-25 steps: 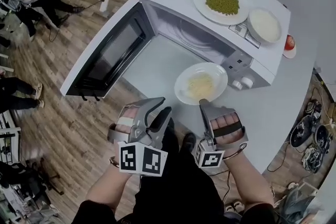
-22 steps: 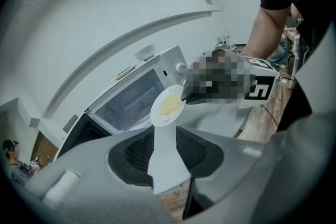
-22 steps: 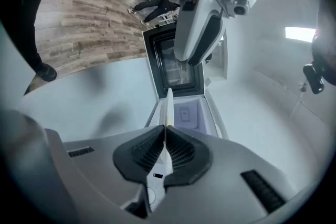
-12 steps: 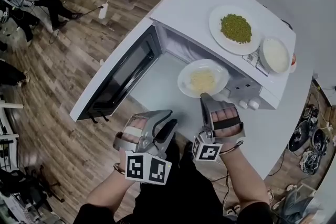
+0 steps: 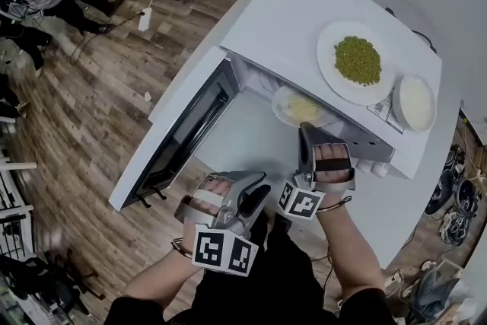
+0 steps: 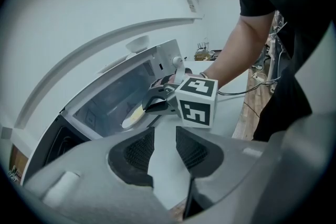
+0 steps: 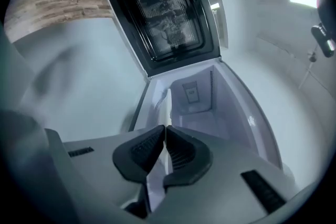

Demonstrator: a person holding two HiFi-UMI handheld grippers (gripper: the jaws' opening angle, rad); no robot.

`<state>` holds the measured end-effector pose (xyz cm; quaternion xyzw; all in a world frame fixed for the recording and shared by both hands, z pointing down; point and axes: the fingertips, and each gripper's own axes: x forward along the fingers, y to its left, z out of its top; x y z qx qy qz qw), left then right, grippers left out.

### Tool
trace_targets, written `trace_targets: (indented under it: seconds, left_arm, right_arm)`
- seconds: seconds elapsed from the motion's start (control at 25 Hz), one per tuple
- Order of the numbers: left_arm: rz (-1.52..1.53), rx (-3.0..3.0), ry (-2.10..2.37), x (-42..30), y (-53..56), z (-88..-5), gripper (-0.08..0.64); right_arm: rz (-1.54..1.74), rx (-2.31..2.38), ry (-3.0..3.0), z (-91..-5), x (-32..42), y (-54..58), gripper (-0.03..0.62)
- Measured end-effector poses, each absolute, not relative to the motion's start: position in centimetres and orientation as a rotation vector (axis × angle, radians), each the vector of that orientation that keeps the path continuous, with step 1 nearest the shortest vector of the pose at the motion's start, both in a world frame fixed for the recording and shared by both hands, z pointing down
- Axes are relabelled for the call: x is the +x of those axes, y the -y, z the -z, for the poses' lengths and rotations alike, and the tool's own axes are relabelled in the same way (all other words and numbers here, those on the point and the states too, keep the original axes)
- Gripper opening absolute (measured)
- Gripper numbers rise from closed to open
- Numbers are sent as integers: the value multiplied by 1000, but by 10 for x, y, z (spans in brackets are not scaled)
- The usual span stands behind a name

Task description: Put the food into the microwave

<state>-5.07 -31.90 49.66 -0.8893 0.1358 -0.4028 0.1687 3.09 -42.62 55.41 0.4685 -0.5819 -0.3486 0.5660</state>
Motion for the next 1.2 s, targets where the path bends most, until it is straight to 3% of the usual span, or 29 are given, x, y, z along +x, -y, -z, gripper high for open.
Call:
trace_targets:
  seconds: [0.52,0.92,1.04,1.2]
  left_arm:
    - [1152,-2533,-333,-53,331,-488,133]
    - [1160,-2585,-389,-85,322,-463,133]
    - [1165,-2600,-420,-98,319,-463,133]
    - [1150,-2607,-506,-108,322,-459,133]
  right_arm:
    - [597,1060,1343,-583,49,478,26]
    - [223,967,1450,-589,48,483,60]
    - [235,966,1461,-578,42,474,103]
    - [305,950,1520,-555,27,456,103]
